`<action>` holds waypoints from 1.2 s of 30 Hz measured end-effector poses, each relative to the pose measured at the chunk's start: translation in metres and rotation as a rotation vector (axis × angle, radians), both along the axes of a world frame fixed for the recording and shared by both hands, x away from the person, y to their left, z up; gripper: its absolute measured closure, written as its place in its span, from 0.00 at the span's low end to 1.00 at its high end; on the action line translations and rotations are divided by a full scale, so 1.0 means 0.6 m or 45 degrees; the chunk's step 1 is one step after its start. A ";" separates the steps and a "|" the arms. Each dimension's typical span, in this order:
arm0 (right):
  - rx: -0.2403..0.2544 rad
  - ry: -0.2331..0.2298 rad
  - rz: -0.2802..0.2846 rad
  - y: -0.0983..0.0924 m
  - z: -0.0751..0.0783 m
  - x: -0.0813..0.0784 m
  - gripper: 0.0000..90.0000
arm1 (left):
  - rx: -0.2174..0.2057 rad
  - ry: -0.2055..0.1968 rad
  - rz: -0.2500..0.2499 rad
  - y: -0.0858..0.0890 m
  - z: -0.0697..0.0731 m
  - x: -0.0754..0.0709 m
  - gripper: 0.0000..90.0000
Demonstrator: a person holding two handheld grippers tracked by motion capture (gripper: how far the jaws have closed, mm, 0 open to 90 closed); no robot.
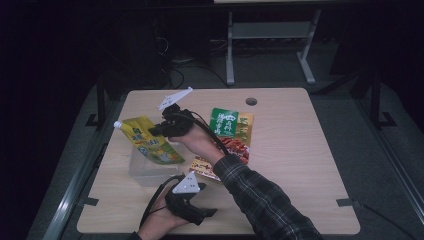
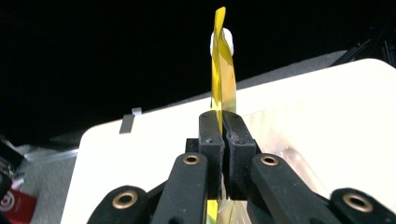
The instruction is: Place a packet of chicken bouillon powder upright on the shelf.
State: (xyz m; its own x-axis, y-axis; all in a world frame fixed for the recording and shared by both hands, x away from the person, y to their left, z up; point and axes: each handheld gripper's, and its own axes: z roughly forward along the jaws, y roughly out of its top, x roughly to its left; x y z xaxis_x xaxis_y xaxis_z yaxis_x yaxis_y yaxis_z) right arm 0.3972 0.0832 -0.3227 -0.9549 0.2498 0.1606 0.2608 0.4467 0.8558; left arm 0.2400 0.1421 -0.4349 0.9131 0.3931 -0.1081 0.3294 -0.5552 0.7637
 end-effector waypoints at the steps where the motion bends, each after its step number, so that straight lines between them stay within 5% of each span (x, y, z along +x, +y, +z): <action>1: -0.021 -0.018 -0.005 0.000 0.002 -0.002 0.97 | -0.010 0.006 0.005 -0.001 -0.001 -0.001 0.16; 7: -0.152 -0.036 0.006 0.018 0.019 0.000 0.92 | 0.006 -0.006 -0.017 -0.001 0.001 0.000 0.16; 16: -0.285 -0.032 0.007 0.068 0.037 0.021 0.72 | 0.004 0.005 -0.016 -0.001 0.001 -0.001 0.16; 23: -0.301 -0.015 -0.025 0.080 0.037 0.024 1.00 | 0.017 -0.001 -0.034 -0.004 -0.001 -0.002 0.16; 28: -0.225 0.000 -0.060 0.071 0.033 0.019 1.00 | 0.017 0.003 -0.030 -0.004 -0.001 -0.002 0.16; 29: -0.179 -0.038 -0.088 0.064 0.030 0.013 1.00 | 0.018 0.002 -0.028 -0.005 -0.002 -0.002 0.16; 36: 0.045 -0.029 -0.170 0.034 0.012 -0.002 1.00 | 0.027 0.019 -0.028 -0.004 -0.003 -0.001 0.16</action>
